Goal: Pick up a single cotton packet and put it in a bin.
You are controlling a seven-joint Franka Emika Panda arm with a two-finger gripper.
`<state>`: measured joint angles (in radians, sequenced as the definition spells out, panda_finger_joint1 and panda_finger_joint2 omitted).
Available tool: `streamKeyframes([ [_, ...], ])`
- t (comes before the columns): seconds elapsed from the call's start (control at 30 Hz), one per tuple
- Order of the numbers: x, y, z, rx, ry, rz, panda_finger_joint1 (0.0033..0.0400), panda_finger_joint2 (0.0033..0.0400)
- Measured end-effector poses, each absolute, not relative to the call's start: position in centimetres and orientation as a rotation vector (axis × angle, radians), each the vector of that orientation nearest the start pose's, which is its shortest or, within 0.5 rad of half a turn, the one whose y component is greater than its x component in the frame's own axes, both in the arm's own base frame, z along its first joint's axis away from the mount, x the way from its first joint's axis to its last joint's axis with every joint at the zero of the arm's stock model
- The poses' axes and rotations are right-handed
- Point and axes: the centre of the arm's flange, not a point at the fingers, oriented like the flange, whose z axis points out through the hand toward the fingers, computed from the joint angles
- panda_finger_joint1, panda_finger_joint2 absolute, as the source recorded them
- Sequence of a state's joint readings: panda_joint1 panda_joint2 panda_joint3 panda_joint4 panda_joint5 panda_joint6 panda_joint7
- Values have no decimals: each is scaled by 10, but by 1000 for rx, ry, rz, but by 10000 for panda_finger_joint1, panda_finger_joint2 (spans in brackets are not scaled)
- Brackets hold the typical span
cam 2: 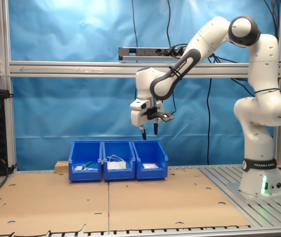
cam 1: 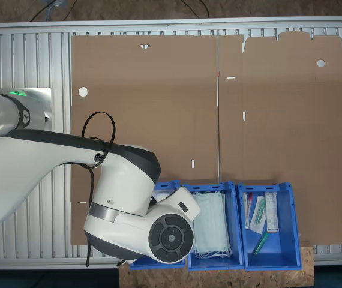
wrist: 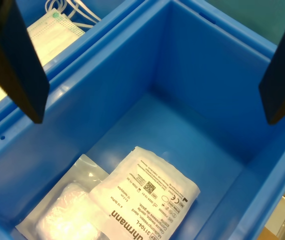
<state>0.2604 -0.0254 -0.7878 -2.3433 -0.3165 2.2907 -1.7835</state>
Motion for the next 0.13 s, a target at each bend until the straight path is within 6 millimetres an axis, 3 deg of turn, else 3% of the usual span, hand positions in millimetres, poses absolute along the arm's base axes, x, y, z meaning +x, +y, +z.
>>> streamKeyframes([
  [0.13,427,-257,338,-2360,-2134,336,400,400],
])
